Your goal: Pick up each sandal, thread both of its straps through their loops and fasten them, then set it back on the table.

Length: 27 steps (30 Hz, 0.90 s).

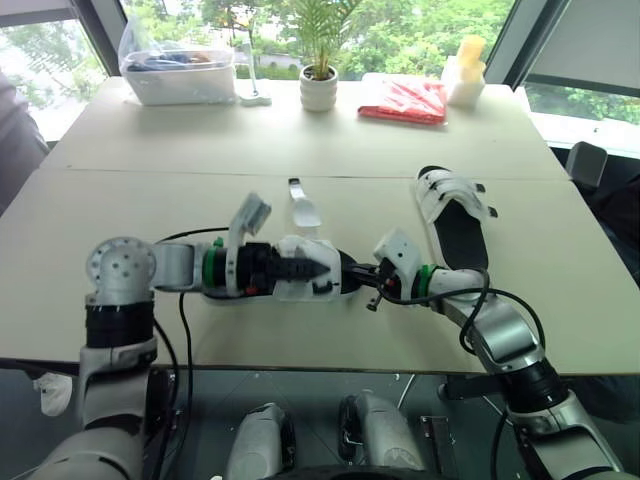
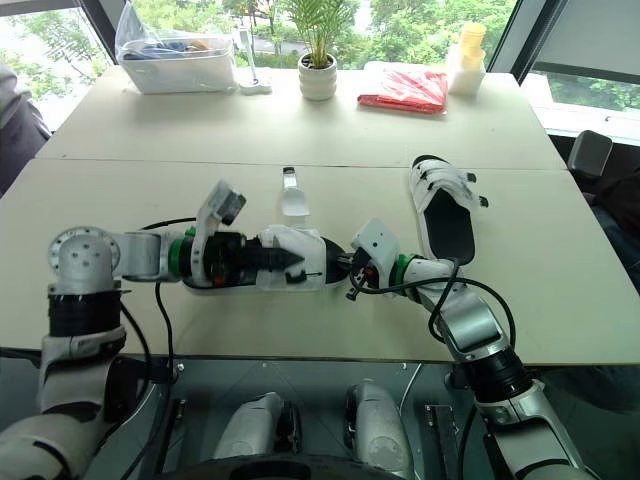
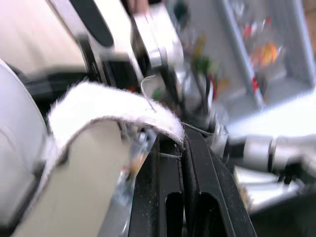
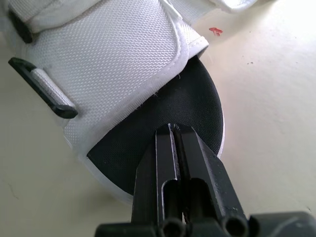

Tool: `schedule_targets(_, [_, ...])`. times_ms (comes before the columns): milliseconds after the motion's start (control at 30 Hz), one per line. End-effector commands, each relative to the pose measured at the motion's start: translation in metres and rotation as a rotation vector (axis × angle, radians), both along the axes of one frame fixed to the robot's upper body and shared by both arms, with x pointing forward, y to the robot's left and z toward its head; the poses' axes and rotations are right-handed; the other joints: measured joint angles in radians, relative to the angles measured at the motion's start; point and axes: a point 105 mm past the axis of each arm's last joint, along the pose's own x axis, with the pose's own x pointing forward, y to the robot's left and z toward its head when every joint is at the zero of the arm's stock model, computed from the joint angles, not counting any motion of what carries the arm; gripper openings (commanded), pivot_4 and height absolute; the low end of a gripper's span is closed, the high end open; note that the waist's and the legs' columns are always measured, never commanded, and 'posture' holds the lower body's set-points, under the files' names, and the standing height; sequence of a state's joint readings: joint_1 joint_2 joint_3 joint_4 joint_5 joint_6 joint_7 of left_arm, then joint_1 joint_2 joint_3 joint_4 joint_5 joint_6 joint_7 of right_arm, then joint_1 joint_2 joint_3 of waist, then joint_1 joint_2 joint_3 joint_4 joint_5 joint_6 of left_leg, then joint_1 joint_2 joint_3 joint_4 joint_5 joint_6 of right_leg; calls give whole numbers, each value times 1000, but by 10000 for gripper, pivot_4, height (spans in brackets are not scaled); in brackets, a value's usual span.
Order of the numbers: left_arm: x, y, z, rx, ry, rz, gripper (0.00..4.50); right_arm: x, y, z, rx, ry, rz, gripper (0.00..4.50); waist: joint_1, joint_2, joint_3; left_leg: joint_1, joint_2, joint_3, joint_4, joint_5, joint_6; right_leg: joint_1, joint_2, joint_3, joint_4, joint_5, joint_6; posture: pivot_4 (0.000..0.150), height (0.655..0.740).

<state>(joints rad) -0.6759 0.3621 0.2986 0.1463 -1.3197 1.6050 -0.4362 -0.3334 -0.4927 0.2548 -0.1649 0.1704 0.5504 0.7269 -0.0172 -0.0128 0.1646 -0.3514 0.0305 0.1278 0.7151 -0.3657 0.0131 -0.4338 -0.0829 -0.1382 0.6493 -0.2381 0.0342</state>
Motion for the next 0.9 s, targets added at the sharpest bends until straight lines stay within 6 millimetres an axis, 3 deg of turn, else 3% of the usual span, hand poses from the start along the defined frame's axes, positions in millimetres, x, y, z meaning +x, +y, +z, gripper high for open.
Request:
schedule_targets(33, [32,14,15,-146,82,208,420,-5,-7,-30,-64,102,-30,0,1,0,0,0,0,0,0,0,0,0,0,0,0,0,0,1500,7288])
schedule_targets(67, [38,16,15,-169,113,261,420,-5,-7,-30,-64,101,-30,0,3,0,0,0,0,0,0,0,0,0,0,0,0,0,0,1500,7288])
schedule_targets(167, [43,18,12,-191,192,359,9245,-5,-8,-30,-64,101,-30,0,4,0,0,0,0,-1,0,0,0,0,-1,-1,0,0,0,1500,7288])
schedule_targets(300, [47,26,19,-230,237,462,29106,-5,-8,-31,-66,104,-27,0,6,0,0,0,-1,-2,0,0,0,0,-2,-1,0,0,0,1500,7288])
schedule_targets(367, [45,29,32,-231,172,450,38729,-5,-8,-31,-67,105,-26,0,6,-1,0,0,-1,-2,0,0,0,1,-2,-1,-1,0,0,1500,7288])
schedule_targets(500, [27,31,56,-141,-11,327,38729,-5,-9,-32,-72,107,-25,0,3,-1,0,0,-2,-2,-1,0,-1,1,0,-2,-1,0,0,1500,7288])
schedule_targets(667, [11,30,58,239,-494,137,38729,-5,-10,-33,-76,104,-27,0,0,2,-1,0,-4,-1,-3,0,-1,1,4,-2,-2,0,0,1500,7288])
schedule_targets(733, [26,38,58,293,-616,77,44243,-5,-9,-34,-73,105,-29,0,3,4,-3,3,-4,1,-5,0,-2,2,4,-1,-2,-1,0,1500,7288])
schedule_targets(833, [48,44,58,412,-830,-3,44946,-6,-8,-34,-69,106,-34,0,3,4,-3,5,-4,2,-8,0,-6,3,4,-1,-3,-1,0,1500,7288])
schedule_targets(900, [57,44,57,449,-884,-61,44946,-7,-8,-34,-64,107,-39,0,3,3,-3,6,-4,2,-11,1,-4,3,3,0,-4,-1,0,1500,7288])
